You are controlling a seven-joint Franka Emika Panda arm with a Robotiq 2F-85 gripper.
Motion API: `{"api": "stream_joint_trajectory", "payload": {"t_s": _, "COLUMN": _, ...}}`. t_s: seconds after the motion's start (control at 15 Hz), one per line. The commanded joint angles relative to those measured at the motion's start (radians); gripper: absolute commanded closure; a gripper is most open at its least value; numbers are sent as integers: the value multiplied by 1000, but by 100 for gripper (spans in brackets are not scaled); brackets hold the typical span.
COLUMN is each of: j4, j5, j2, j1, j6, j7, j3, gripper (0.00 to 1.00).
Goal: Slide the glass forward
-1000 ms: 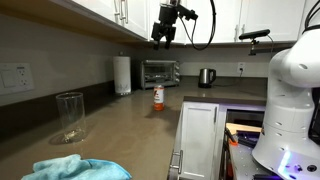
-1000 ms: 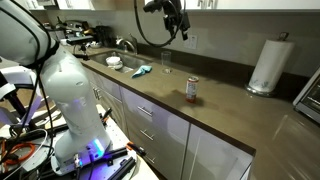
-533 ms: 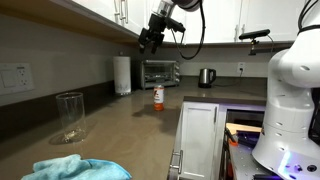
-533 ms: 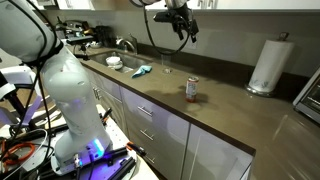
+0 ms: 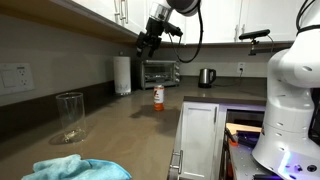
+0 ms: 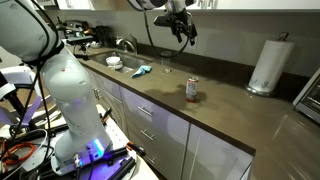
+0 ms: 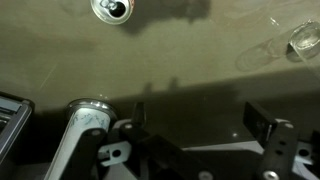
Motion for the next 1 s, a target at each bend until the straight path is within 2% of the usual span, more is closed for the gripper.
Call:
{"api": "stream_joint_trajectory", "payload": {"t_s": 0.0, "j4": 5, "j5": 18, "j2": 39, "j1": -2, "j6": 89, "j7": -13, "j3": 1, "gripper": 0}}
{"api": "stream_joint_trajectory", "payload": {"t_s": 0.07, "j4": 34, "j5": 30, "j2": 73, "j1": -1, "j6": 119, "j7": -37, "j3": -16, "gripper": 0}}
{"api": "stream_joint_trajectory", "payload": {"t_s": 0.47, "j4": 64, "j5": 71, "j2": 178, "j1": 28, "j6": 288, "j7": -53, "j3": -18, "gripper": 0}}
{"api": "stream_joint_trajectory", "payload": {"t_s": 0.93, "j4": 111, "j5": 257, "j2": 303, "j1": 124, "j6": 395, "j7": -165, "j3": -27, "gripper": 0}}
